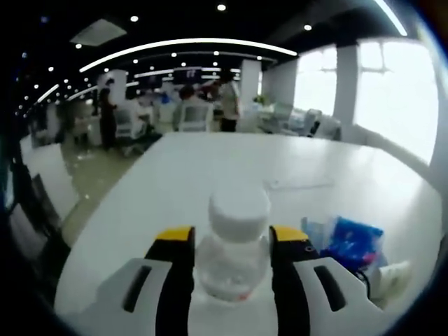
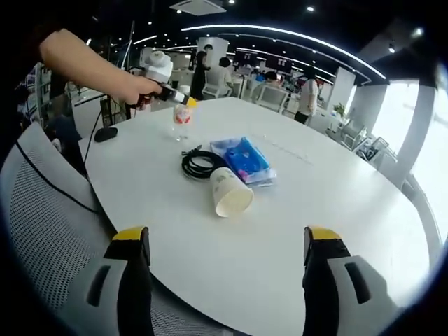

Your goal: Arrange the tabletop items into an orderly group along one side of the table until the central work area is clear of visible clutter.

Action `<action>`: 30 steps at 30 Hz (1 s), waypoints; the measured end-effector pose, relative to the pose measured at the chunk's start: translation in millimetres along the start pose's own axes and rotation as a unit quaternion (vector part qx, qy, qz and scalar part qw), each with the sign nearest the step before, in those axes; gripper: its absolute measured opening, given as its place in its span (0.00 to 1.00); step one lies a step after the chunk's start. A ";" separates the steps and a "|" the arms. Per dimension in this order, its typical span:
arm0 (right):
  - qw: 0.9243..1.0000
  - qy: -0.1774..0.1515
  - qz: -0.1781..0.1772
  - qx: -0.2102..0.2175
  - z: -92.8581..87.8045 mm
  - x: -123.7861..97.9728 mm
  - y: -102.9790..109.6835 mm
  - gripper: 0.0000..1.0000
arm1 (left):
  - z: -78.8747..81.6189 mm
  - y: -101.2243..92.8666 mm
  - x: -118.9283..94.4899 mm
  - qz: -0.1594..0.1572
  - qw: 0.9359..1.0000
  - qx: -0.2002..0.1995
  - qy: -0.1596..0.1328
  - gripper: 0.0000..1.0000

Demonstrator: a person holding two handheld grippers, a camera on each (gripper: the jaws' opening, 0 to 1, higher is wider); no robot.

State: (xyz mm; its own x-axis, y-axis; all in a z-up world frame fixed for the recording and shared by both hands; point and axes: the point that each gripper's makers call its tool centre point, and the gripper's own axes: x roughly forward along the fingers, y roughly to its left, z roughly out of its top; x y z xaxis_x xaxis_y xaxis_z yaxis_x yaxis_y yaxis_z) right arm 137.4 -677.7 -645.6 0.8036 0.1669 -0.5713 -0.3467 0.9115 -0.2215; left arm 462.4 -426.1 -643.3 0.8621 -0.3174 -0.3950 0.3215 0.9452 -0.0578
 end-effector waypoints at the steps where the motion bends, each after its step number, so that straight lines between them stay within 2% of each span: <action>1: 1.000 0.001 0.000 -0.001 -0.1 -0.1 0.0 0.90 | 0.0 -0.2 -0.1 -0.001 1.000 0.000 0.000 0.39; 7: 1.000 0.000 0.000 -0.001 0.0 0.0 -0.3 0.90 | 0.1 -0.6 0.2 -0.009 1.000 0.002 0.005 0.38; 15: 1.000 0.002 0.000 -0.005 -0.8 0.6 -0.1 0.89 | 0.3 -1.3 2.0 -0.036 0.999 0.024 0.018 0.37; 21: 1.000 0.002 0.001 -0.004 -0.9 0.7 -0.3 0.89 | 0.9 -2.2 4.6 -0.065 0.997 0.042 0.028 0.37; 26: 1.000 0.002 0.001 -0.004 -1.1 0.3 -0.3 0.89 | 0.8 -3.1 6.8 -0.106 0.992 0.052 0.040 0.37; 30: 1.000 -0.001 0.004 0.000 -0.1 0.2 0.8 0.90 | 0.7 -2.8 6.5 -0.125 0.989 0.064 0.047 0.37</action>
State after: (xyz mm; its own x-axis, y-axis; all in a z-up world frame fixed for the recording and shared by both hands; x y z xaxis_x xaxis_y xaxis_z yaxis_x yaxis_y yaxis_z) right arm 137.2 -677.0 -645.9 0.8016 0.1739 -0.5720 -0.3525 0.9102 -0.2173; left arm 467.4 -430.9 -645.1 0.7108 -0.5259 -0.4671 0.5726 0.8183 -0.0500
